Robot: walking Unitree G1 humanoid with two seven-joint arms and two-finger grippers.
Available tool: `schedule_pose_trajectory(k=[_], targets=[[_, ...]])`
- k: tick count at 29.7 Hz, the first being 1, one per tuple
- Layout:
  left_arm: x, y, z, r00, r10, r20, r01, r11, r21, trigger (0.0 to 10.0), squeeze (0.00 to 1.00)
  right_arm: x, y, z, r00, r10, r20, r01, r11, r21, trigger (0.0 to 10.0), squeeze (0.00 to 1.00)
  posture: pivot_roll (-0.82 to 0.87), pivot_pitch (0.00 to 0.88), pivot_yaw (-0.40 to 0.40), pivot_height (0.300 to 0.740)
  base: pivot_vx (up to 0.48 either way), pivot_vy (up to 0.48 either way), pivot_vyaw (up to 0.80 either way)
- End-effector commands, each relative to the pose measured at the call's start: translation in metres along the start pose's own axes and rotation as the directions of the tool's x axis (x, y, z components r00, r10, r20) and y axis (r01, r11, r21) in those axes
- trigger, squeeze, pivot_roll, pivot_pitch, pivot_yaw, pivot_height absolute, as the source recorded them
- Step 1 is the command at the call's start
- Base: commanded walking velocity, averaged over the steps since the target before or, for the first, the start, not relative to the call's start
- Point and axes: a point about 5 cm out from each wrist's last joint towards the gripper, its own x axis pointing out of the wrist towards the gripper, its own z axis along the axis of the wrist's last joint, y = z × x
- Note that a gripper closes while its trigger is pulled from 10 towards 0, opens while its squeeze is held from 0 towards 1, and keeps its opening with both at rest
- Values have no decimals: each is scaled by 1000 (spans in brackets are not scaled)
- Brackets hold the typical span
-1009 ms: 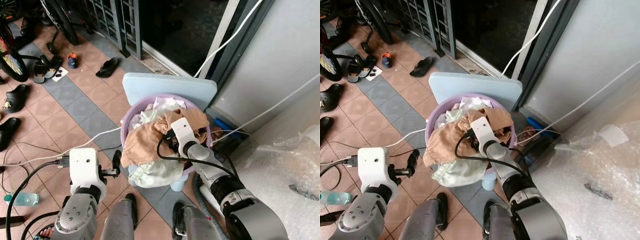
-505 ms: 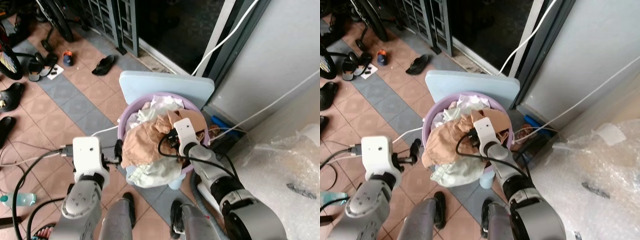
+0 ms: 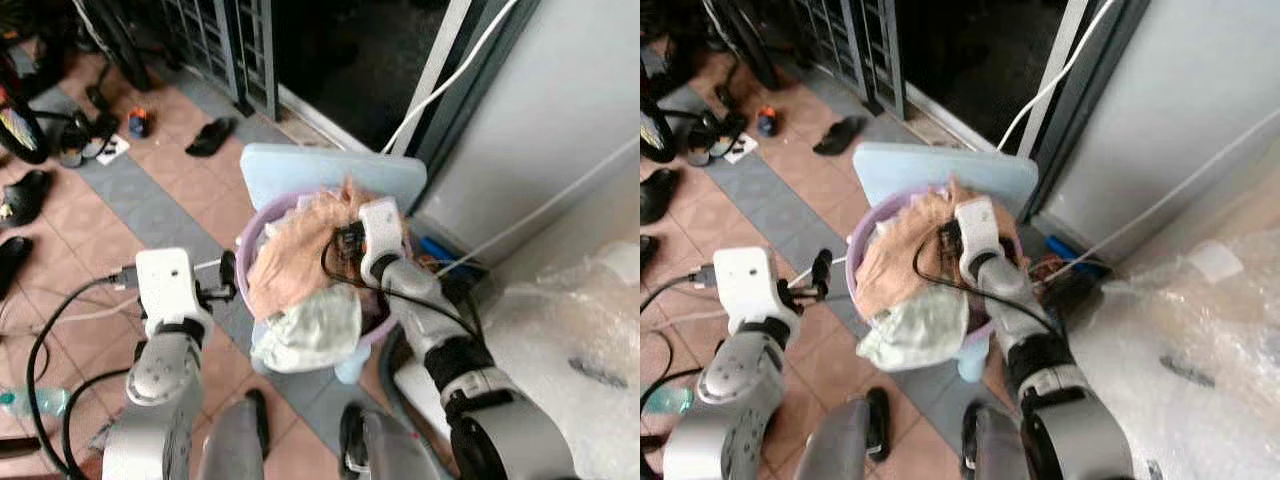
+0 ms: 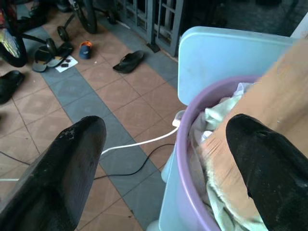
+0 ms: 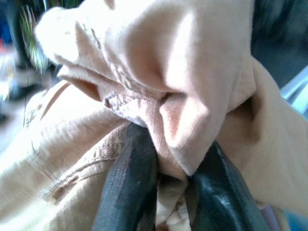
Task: Clothes washing
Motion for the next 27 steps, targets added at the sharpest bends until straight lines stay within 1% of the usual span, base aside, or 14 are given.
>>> schedule_pose_trajectory(k=[1,2,4,6,8,9,10,13,19,20,22,23,25,27], targets=[[1,3,-6,1000,26,-11,-26,1000,17,10000,0,-4,3,18,996,-7,85,6,1000,16,0,0,60,61,-37,740,0,0,0],[1,3,-6,1000,26,-11,-26,1000,17,10000,0,-4,3,18,996,-7,85,6,1000,16,0,0,60,61,-37,740,0,0,0],[11,-1,-5,1000,10,0,-10,1000,19,10000,0,-16,5,38,984,-54,169,46,998,51,0,0,41,48,-8,740,0,0,0],[20,-9,2,999,-15,29,15,1000,17,10000,0,-28,5,54,970,-66,233,55,997,51,0,0,31,27,7,740,0,0,0],[20,-9,2,999,-15,29,15,1000,17,10000,0,-28,5,54,970,-66,233,55,997,51,0,0,31,27,7,740,0,0,0],[26,-14,5,998,-35,46,34,999,22,10000,0,-38,0,62,962,-87,259,75,996,56,0,0,11,19,23,740,0,0,0],[26,-14,5,998,-35,46,34,999,22,10000,0,-38,0,62,962,-87,259,75,996,56,0,0,11,19,23,740,0,0,0],[29,-18,-2,997,-67,36,65,997,47,10000,0,-55,-15,59,955,-164,245,151,986,72,0,0,-17,0,50,740,0,0,0],[31,-22,-2,995,-92,36,90,994,54,10000,0,-59,-20,56,950,-194,244,187,981,53,0,0,-44,0,79,740,0,0,0],[33,-25,-2,994,-107,39,105,993,54,10000,0,-60,-20,57,949,-203,242,198,979,44,10000,0,-56,0,92,740,0,0,0],[37,-36,-2,988,-147,39,145,988,53,10000,0,-57,-22,58,948,-223,228,222,975,32,10000,0,-63,0,100,740,0,0,0],[37,-36,-2,988,-147,39,145,988,53,10000,0,-57,-22,58,948,-223,228,222,975,32,10000,0,-63,0,100,740,0,0,0],[39,-47,-3,980,-194,35,192,980,53,10000,0,-54,-21,58,949,-231,214,228,973,39,10000,0,-66,0,101,740,0,0,-641],[39,-50,-3,978,-204,38,202,978,52,10000,0,-53,-20,59,951,-225,210,222,974,38,10000,0,-64,0,98,740,0,0,-747]])
